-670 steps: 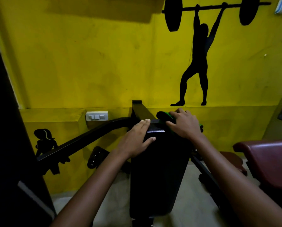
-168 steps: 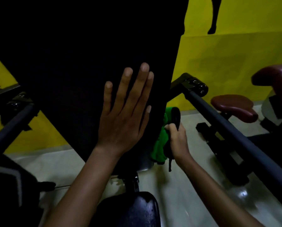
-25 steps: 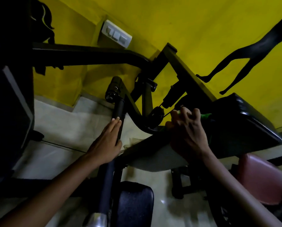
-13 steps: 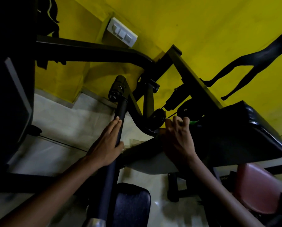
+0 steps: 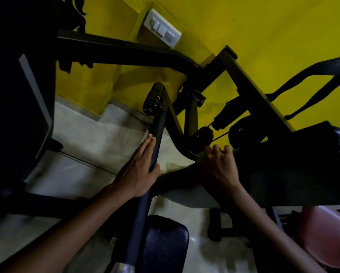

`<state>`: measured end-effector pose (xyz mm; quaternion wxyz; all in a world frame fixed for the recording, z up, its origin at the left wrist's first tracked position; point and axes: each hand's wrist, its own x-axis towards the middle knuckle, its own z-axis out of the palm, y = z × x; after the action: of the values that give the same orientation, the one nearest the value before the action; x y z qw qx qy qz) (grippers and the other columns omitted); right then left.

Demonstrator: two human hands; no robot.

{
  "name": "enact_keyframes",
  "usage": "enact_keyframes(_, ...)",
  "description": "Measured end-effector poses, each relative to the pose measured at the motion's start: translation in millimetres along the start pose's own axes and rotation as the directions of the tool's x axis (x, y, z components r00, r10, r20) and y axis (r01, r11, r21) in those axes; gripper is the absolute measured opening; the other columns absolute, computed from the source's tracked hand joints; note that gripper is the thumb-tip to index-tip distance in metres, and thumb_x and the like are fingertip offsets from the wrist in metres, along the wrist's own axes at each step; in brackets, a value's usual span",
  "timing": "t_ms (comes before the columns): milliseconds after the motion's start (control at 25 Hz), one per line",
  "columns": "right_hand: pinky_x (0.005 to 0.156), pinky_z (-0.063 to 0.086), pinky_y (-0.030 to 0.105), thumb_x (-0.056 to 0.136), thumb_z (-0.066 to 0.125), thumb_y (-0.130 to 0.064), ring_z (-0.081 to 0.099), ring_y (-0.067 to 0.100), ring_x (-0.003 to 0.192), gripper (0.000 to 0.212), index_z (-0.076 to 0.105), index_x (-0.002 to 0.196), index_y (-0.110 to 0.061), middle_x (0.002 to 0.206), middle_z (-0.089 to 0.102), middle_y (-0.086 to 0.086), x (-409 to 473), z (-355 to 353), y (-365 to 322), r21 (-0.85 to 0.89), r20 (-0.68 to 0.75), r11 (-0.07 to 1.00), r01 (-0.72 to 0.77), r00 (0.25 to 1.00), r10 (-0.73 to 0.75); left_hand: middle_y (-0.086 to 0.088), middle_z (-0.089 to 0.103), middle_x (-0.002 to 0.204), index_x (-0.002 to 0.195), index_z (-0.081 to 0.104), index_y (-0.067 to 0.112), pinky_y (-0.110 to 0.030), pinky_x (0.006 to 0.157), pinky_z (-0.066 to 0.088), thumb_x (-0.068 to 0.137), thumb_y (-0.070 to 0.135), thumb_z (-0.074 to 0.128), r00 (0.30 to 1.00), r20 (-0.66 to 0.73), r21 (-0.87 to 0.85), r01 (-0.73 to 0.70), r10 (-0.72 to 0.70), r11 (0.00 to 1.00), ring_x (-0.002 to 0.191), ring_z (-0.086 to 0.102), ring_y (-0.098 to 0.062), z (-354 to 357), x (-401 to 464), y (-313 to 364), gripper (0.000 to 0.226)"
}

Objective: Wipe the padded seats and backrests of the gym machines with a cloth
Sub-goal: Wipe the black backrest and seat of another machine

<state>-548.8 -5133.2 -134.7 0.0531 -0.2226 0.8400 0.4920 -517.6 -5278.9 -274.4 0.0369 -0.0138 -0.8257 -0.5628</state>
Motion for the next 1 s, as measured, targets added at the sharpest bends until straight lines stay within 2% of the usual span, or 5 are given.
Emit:
enact_keyframes(120,0.098,0.031,0.041,0.099,0.037,-0.037,0.041,0.031,0.120,0.036,0.051,0.126,-0.018,0.130,0.043,0.013,-3,0,10,-0.039,-0.024,0.999,0.010,1.000,-0.011,0.010,-0.001,0.159,0.152,0.007,0.018,-0.009,0.109,0.005,0.087,0.036,0.040,1.000,-0.005,-0.077,0.009,-0.009,0.997,0.142,0.001,0.002,2,1,-1,0.075)
enact_keyframes(280,0.102,0.029,0.043,0.099,0.036,-0.037,0.040,0.032,0.122,0.037,0.058,0.122,-0.017,0.129,0.046,0.013,30,16,-29,-0.011,0.145,0.987,0.163,0.976,-0.160,0.013,0.000,0.157,0.152,0.009,0.019,0.004,0.099,0.001,0.089,0.031,0.044,0.999,0.011,-0.124,0.041,-0.040,0.991,0.141,0.002,0.005,1,1,0,0.072)
enact_keyframes(440,0.100,0.029,0.041,0.098,0.038,-0.036,0.042,0.030,0.123,0.034,0.059,0.121,-0.020,0.131,0.048,0.010,37,19,-33,0.062,0.107,0.983,0.176,0.978,-0.181,0.014,0.002,0.156,0.152,0.010,0.020,0.007,0.096,0.002,0.092,0.029,0.045,0.999,0.028,-0.125,0.041,-0.038,0.991,0.139,0.004,0.006,-1,1,-1,0.070)
enact_keyframes(840,0.102,0.030,0.045,0.098,0.041,-0.034,0.046,0.029,0.119,0.032,0.061,0.118,-0.020,0.124,0.054,0.009,67,48,-63,0.108,0.052,0.956,0.272,0.959,-0.279,0.014,0.004,0.159,0.152,0.012,0.023,-0.015,0.110,0.015,0.095,0.026,0.050,0.999,0.010,-0.033,0.049,-0.049,0.998,0.143,0.011,0.000,-2,1,0,0.069)
enact_keyframes(1000,0.097,0.031,0.039,0.097,0.043,-0.036,0.047,0.029,0.117,0.030,0.062,0.116,-0.022,0.121,0.056,0.006,61,53,-52,0.115,-0.051,0.951,0.287,0.958,-0.283,0.014,0.008,0.158,0.152,0.015,0.023,-0.017,0.113,0.017,0.095,0.018,0.053,0.998,-0.018,-0.046,0.060,-0.061,0.997,0.142,0.012,0.001,-2,1,-1,0.069)
